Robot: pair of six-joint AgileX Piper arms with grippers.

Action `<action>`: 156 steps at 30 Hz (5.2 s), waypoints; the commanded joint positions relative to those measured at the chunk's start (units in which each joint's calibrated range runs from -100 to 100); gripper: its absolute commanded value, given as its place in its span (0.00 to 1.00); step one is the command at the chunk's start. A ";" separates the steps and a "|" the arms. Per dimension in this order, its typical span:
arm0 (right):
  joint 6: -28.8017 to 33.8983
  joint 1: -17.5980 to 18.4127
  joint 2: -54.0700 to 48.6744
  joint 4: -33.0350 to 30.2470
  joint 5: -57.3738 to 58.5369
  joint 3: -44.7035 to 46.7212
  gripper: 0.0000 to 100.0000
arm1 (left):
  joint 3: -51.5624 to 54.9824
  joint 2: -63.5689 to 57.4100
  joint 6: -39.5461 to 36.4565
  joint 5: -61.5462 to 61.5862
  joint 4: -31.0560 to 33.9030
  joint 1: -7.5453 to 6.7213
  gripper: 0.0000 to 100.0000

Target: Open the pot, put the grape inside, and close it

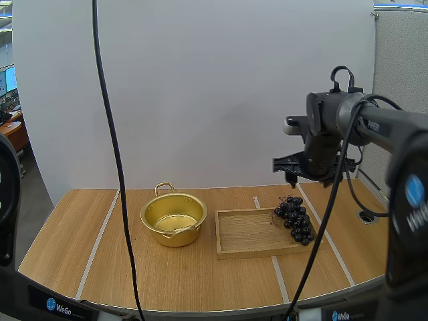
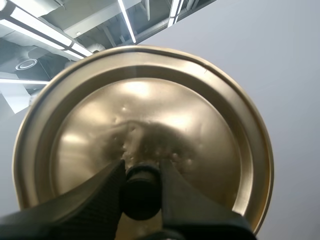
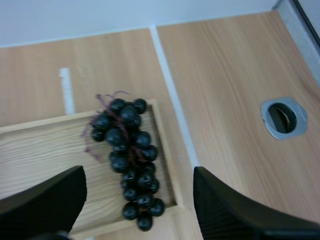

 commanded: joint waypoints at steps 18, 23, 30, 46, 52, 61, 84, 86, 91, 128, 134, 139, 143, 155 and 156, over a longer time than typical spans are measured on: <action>-18.06 -4.43 17.24 15.56 -5.61 -1.70 1.00 | -0.23 -0.37 -0.60 -2.23 0.59 -0.08 0.00; -18.84 -4.43 18.82 15.56 -6.97 -1.70 1.00 | -0.23 -0.37 -0.60 -2.23 0.59 -0.08 0.00; -19.05 -4.43 21.39 15.56 -8.63 -1.70 1.00 | -0.23 -0.37 -0.60 -2.23 0.59 -0.08 0.00; -19.21 -4.43 27.36 16.15 -13.08 -1.70 1.00 | -0.23 -0.37 -0.60 -2.23 0.59 -0.08 0.00; -19.49 -4.43 28.53 16.77 -13.08 -1.70 1.00 | -0.23 -0.37 -0.60 -2.23 0.59 -0.08 0.00; -19.49 -4.43 28.81 16.77 -13.74 -1.70 1.00 | -0.23 -0.37 -0.60 -2.23 0.59 -0.08 0.00; -19.02 -4.43 28.81 16.81 -13.67 -1.70 0.83 | -0.23 -0.37 -0.60 -2.23 0.59 -0.08 0.00; -19.02 -4.43 28.81 16.81 -12.58 -1.70 0.36 | -0.23 -0.37 -0.60 -2.23 0.59 -0.08 0.00; -18.70 -4.43 28.81 17.17 -11.28 -1.70 0.00 | -0.23 -0.37 -0.60 -2.23 0.59 -0.08 0.00; -20.18 -3.77 -3.40 18.37 -14.64 -1.70 0.00 | -0.23 -0.37 -0.60 -2.23 0.59 -0.08 0.00; -22.48 0.47 -8.72 19.44 -13.03 -1.70 0.00 | -0.23 -0.37 -0.60 -2.23 0.59 -0.08 0.00; -22.48 6.15 -9.62 19.44 -7.79 -4.73 0.00 | -0.23 -0.37 -0.60 -2.23 0.59 -0.08 0.00; -22.27 10.70 -9.50 19.44 -7.63 -7.24 0.00 | -0.23 -0.37 -0.60 -2.23 0.59 -0.08 0.00; -22.07 21.63 0.16 19.33 -12.14 -8.00 0.00 | -0.23 -0.37 -0.60 -2.23 0.59 -0.08 0.00; -22.07 22.02 0.76 19.33 -12.79 -8.00 0.00 | -0.23 -0.37 -0.60 -2.23 0.59 -0.08 0.00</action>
